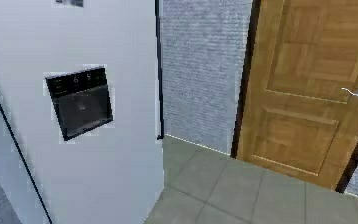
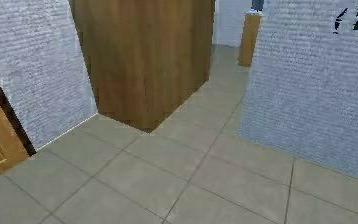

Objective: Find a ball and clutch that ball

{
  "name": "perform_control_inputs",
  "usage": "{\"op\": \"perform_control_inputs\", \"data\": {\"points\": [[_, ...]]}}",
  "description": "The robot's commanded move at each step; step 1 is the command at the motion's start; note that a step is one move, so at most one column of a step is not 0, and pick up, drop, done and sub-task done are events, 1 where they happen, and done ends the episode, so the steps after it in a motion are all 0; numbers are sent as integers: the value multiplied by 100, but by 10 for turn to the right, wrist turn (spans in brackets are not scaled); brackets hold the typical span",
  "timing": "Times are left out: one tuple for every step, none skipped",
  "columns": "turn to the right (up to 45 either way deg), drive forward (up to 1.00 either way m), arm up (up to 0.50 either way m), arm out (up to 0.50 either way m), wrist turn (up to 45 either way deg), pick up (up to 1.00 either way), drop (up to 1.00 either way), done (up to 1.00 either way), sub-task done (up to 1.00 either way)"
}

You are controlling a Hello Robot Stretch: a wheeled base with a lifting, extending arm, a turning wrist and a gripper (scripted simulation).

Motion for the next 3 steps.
{"op": "perform_control_inputs", "data": {"points": [[-450, 0, 0, 0, 0, 0, 0, 0, 0], [-450, 0, 0, 0, 0, 0, 0, 0, 0], [-450, 0, 0, 0, 0, 0, 0, 0, 0]]}}
